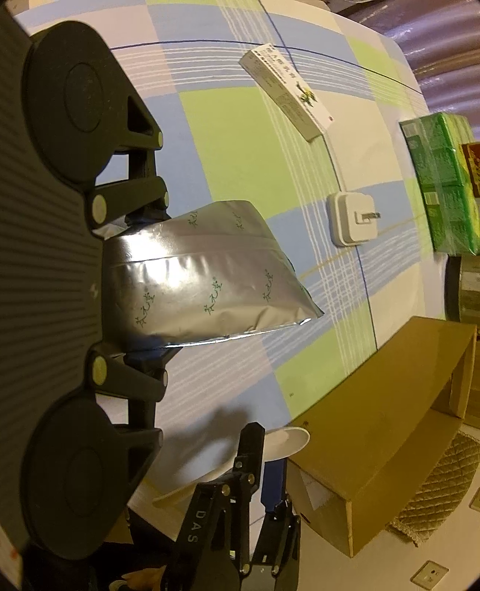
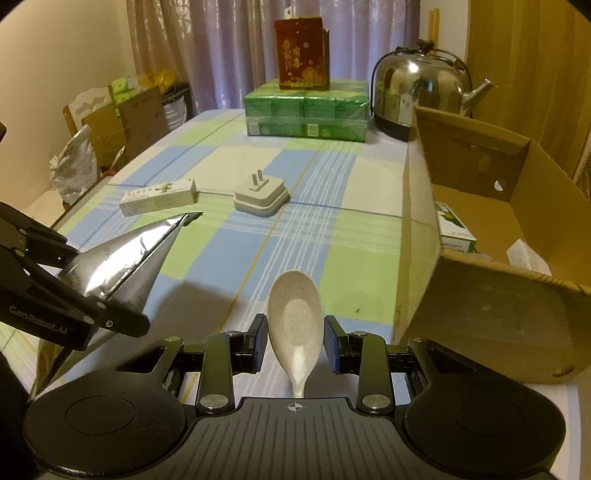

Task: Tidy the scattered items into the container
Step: 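Carry the foil bag and spoon over the cardboard box with both tools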

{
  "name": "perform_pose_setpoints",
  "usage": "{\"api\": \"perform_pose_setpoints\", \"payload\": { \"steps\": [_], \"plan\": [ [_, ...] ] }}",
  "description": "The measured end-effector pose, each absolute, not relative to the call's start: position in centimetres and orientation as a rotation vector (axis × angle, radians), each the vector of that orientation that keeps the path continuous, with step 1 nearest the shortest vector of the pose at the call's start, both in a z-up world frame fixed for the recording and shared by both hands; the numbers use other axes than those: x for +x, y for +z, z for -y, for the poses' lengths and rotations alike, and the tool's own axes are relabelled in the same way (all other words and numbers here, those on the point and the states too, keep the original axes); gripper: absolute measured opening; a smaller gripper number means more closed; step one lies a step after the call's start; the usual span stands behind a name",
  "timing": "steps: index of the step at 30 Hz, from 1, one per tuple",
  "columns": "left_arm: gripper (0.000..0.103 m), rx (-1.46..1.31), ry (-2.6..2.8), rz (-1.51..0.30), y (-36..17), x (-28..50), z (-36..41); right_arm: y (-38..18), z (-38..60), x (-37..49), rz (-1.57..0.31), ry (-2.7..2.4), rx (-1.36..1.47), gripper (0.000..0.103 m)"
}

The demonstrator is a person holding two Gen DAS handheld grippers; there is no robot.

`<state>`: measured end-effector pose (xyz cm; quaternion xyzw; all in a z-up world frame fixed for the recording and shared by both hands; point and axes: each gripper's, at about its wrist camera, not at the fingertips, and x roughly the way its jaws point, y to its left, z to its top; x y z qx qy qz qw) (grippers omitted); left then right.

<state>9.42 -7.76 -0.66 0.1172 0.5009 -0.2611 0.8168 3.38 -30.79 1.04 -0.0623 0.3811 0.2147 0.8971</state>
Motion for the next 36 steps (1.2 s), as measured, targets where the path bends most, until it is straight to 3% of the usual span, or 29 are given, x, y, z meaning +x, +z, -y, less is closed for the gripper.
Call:
{"api": "perform_pose_setpoints", "payload": {
  "steps": [36],
  "plan": [
    [0.052, 0.281, -0.831, -0.944, 4.4, 4.2, 20.2, 6.9, 43.4, -1.6, -0.731, 0.211, -0.085, 0.029]
  ]
}}
